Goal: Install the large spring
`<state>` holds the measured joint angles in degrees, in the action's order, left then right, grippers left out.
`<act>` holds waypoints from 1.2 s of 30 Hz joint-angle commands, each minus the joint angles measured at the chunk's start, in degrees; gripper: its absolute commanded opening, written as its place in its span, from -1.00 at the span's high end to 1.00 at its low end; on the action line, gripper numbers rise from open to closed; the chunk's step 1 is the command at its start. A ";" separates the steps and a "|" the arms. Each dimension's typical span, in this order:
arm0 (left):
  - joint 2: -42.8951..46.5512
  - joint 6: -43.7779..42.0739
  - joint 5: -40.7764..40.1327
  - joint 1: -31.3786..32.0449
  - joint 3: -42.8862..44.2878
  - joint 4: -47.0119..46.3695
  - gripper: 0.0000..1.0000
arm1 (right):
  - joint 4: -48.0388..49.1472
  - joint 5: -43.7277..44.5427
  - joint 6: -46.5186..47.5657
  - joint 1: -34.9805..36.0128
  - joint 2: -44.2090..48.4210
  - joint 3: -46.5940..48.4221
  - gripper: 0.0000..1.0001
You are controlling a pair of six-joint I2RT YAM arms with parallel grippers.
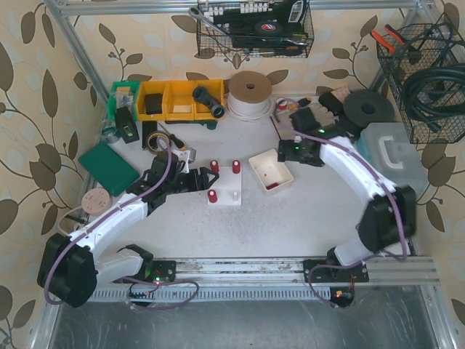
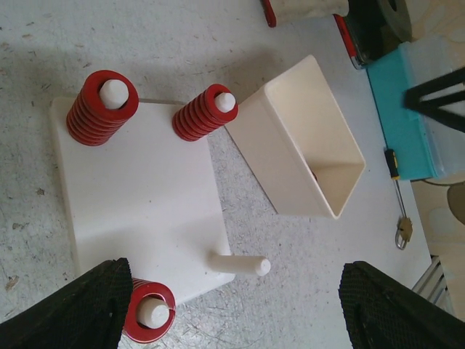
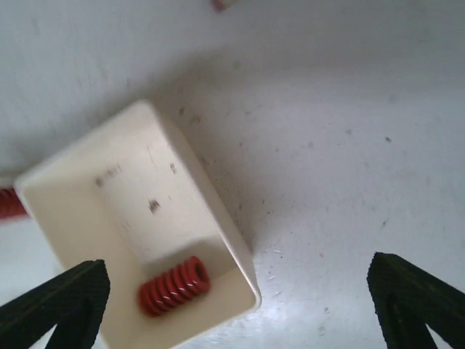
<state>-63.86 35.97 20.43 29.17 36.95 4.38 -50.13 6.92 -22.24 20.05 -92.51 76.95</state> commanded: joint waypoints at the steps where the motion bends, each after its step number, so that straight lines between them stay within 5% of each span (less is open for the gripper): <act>1: 1.90 0.16 2.55 -0.86 -0.05 -2.75 -0.62 | 6.62 -2.87 -19.37 -4.43 10.54 -8.39 -0.93; 12: 4.18 0.45 2.03 -1.42 -1.32 -3.08 -0.62 | 2.37 6.77 -39.35 4.47 16.03 -17.36 -0.38; 23: 5.18 0.31 1.70 -1.48 -1.92 -3.06 -0.62 | 5.86 9.47 -50.89 12.82 9.10 -17.74 -0.44; 36: 4.79 0.31 1.57 -1.48 -1.62 -2.54 -0.62 | 11.58 7.90 -50.22 12.22 0.97 -16.88 -0.13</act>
<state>-59.99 36.14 21.56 28.42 35.35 3.07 -41.01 14.81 -71.79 32.60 -90.61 59.81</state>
